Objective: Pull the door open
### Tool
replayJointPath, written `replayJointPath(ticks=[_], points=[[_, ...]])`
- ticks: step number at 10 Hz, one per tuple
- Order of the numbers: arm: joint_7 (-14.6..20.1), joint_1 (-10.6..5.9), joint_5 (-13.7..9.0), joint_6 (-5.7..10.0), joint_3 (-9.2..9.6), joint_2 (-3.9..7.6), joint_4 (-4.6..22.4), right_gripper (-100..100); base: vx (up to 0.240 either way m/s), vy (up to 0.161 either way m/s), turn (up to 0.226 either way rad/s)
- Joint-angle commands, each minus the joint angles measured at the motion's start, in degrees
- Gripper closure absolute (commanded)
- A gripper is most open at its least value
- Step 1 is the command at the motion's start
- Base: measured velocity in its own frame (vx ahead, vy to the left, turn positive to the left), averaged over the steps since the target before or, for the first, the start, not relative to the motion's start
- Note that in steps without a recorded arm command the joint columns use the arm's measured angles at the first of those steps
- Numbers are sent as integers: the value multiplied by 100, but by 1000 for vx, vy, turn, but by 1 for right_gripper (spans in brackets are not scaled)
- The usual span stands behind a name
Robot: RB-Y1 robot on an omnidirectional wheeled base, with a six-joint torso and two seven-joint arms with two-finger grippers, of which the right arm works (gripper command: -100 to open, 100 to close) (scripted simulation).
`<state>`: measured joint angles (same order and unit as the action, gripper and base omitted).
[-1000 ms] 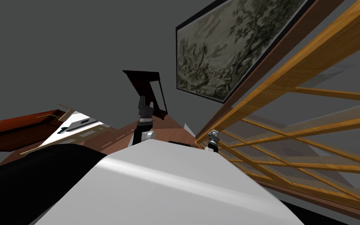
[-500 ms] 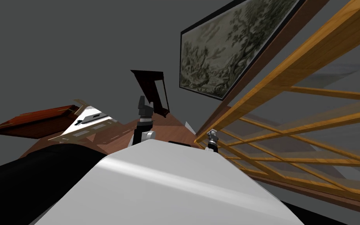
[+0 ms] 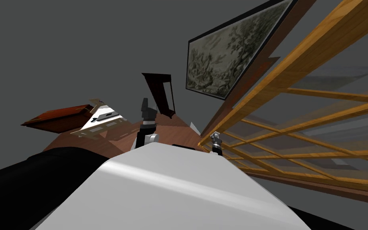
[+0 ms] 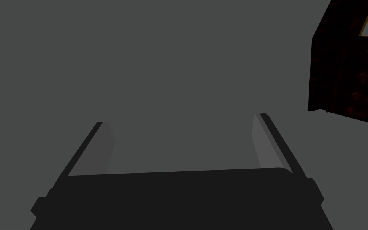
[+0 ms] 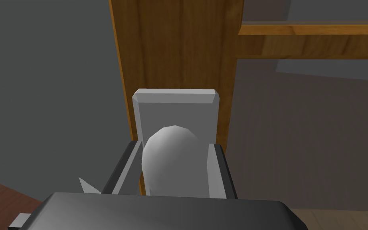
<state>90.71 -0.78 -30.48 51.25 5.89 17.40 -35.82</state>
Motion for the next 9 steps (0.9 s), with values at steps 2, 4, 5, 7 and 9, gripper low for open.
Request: replayJointPath(ticks=[2, 4, 5, 7, 9], points=[[190, 71, 103, 61, 195, 115, -62, 100, -216, -33, 93], [325, 122, 176, 105, 334, 196, -106, 100, -223, -5, 68], [427, 160, 231, 138, 438, 258, -140, 100, -276, -13, 83], [586, 219, 316, 189, 601, 354, -192, 100, -267, -11, 78], [649, 293, 364, 219, 682, 404, -225, 100, -143, 2, 46]])
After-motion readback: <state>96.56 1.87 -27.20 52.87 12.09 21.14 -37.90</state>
